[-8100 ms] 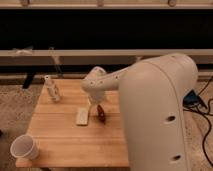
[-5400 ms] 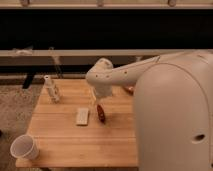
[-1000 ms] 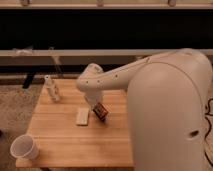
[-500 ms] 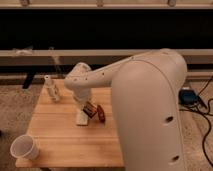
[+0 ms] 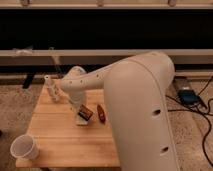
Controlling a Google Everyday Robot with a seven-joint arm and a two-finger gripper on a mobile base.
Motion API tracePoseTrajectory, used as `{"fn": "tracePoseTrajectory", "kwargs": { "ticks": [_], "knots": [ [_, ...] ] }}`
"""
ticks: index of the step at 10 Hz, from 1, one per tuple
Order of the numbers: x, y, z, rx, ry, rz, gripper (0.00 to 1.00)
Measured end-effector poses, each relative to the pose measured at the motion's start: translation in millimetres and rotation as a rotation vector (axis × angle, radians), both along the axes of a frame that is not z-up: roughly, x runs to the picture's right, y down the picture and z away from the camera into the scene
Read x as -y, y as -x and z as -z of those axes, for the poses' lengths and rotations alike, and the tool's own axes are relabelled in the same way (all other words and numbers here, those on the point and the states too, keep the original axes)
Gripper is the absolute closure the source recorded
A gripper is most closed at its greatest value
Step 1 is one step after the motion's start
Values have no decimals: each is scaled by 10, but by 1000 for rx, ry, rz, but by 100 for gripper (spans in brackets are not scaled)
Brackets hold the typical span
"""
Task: Place the eraser on the white sponge
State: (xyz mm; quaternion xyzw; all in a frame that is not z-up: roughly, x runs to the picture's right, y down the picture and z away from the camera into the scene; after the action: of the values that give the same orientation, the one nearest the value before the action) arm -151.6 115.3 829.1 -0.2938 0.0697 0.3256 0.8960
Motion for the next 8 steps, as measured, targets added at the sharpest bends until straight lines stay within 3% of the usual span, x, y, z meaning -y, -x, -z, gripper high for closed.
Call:
{"fn": "tracePoseTrajectory", "kwargs": {
  "ticks": [6, 8],
  "knots": [
    [-105, 68, -218, 28, 16, -13, 29],
    [-107, 58, -245, 28, 18, -13, 20]
  ]
}}
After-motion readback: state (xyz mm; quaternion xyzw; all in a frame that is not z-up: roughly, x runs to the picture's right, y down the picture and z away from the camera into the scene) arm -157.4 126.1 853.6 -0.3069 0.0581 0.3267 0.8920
